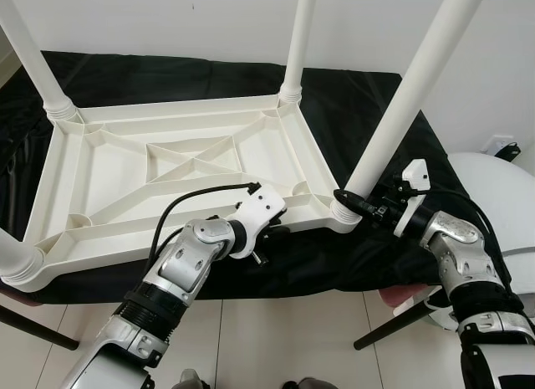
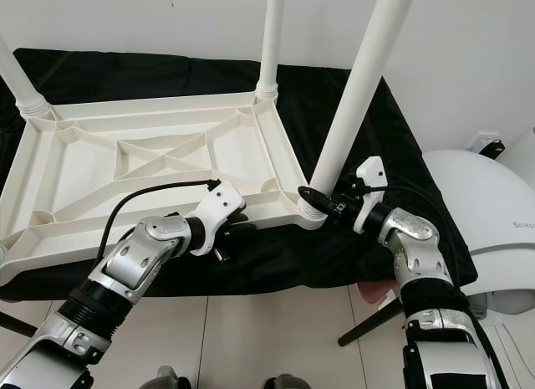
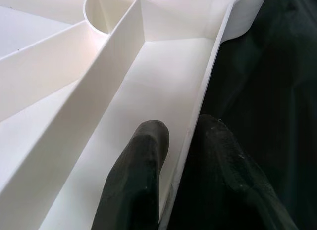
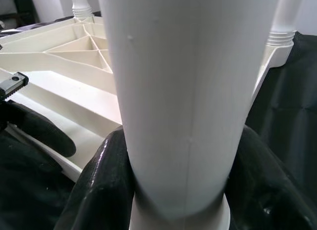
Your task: Building children table
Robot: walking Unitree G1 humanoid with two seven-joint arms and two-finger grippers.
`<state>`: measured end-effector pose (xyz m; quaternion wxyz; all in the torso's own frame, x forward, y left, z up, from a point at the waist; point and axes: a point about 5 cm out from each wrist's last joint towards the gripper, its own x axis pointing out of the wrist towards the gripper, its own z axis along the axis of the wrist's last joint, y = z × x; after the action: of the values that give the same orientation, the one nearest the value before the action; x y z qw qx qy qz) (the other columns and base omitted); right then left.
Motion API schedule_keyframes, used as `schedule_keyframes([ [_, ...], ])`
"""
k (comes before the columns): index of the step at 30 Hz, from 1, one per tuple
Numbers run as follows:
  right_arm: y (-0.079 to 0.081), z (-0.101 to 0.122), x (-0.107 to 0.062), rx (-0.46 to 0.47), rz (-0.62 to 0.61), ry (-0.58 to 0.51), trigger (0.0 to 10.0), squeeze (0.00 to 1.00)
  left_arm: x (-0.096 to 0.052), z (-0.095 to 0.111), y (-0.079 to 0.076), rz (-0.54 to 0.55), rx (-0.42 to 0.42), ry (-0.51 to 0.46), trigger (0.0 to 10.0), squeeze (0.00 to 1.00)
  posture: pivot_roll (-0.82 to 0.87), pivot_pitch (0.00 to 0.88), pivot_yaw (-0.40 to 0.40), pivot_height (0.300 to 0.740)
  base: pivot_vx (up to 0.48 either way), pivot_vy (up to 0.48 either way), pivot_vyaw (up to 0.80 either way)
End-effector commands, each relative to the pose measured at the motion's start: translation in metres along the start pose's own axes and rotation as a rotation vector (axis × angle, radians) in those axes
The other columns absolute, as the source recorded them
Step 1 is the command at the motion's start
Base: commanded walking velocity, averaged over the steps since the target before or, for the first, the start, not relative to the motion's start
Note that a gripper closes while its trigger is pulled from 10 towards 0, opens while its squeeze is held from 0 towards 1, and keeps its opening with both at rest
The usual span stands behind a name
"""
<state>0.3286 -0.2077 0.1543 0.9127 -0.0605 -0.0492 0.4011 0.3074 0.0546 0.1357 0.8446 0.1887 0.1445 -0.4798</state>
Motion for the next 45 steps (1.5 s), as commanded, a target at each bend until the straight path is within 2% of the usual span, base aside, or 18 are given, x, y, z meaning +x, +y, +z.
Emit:
schedule_keyframes([
  [1, 0.006, 0.0, 0.001, 0.042, -0.007, -0.044, 0.0, 0.0, 0.003, -0.012, -0.006, -0.048, -0.008, 0.064, 10.0, 0.0, -0.04, 0.05, -0.06, 0.74, 0.0, 0.0, 0.0],
  [8, 0.021, 0.0, 0.001, 0.073, -0.103, -0.099, 0.0, 0.0, 0.002, -0.013, -0.006, -0.041, -0.014, 0.063, 10.0, 0.0, -0.04, 0.056, -0.064, 0.74, 0.0, 0.0, 0.0],
  [10, 0.021, 0.0, 0.001, 0.073, -0.103, -0.099, 0.0, 0.0, 0.002, -0.013, -0.006, -0.041, -0.014, 0.063, 10.0, 0.0, -0.04, 0.056, -0.064, 0.74, 0.0, 0.0, 0.0],
  [12, 0.025, -0.002, 0.002, 0.081, -0.181, -0.106, 0.0, 0.0, 0.001, -0.013, -0.006, -0.04, -0.016, 0.064, 10.0, 0.0, -0.04, 0.059, -0.066, 0.74, 0.0, 0.0, 0.0],
  [19, 0.029, -0.004, 0.004, 0.077, -0.293, -0.119, 0.0, 0.0, 0.001, -0.013, -0.007, -0.04, -0.019, 0.063, 10.0, 0.0, -0.04, 0.061, -0.066, 0.74, 0.0, 0.0, 0.0],
  [21, 0.032, -0.005, 0.007, 0.085, -0.379, -0.12, 0.0, 0.0, 0.001, -0.012, -0.007, -0.039, -0.02, 0.062, 10.0, 0.0, -0.04, 0.062, -0.069, 0.74, 0.0, 0.0, 0.0],
  [22, 0.032, -0.005, 0.007, 0.085, -0.379, -0.12, 0.0, 0.0, 0.001, -0.012, -0.007, -0.039, -0.02, 0.062, 10.0, 0.0, -0.04, 0.062, -0.069, 0.74, 0.0, 0.0, 0.0],
  [23, 0.036, -0.005, 0.011, 0.1, -0.47, -0.104, 0.0, 0.0, 0.0, -0.011, -0.007, -0.039, -0.021, 0.059, 10.0, 0.0, -0.04, 0.062, -0.07, 0.74, 0.0, 0.0, 0.0],
  [24, 0.036, -0.005, 0.011, 0.1, -0.47, -0.104, 0.0, 0.0, 0.0, -0.011, -0.007, -0.039, -0.021, 0.059, 10.0, 0.0, -0.04, 0.062, -0.07, 0.74, 0.0, 0.0, 0.0],
  [28, 0.053, -0.004, 0.026, 0.147, -0.592, -0.106, 0.0, 0.0, 0.0, -0.009, -0.007, -0.036, -0.023, 0.053, 10.0, 0.0, -0.03, 0.064, -0.075, 0.74, 0.0, 0.0, 0.0],
  [36, 0.068, -0.01, 0.044, 0.189, -0.718, -0.072, 0.0, 0.0, 0.0, -0.008, -0.008, -0.033, -0.026, 0.048, 10.0, 0.0, -0.03, 0.067, -0.077, 0.74, 0.0, 0.0, 0.0],
  [39, 0.076, -0.011, 0.056, 0.169, -0.758, -0.043, 0.0, 0.0, 0.0, -0.007, -0.008, -0.033, -0.027, 0.046, 10.0, 0.0, -0.03, 0.069, -0.076, 0.74, 0.0, 0.0, 0.0],
  [45, 0.083, -0.005, 0.075, 0.183, -0.777, -0.047, 0.0, 0.0, 0.001, -0.007, -0.01, -0.035, -0.031, 0.045, 10.0, 0.0, -0.02, 0.067, -0.079, 0.74, 0.0, 0.0, 0.0],
])
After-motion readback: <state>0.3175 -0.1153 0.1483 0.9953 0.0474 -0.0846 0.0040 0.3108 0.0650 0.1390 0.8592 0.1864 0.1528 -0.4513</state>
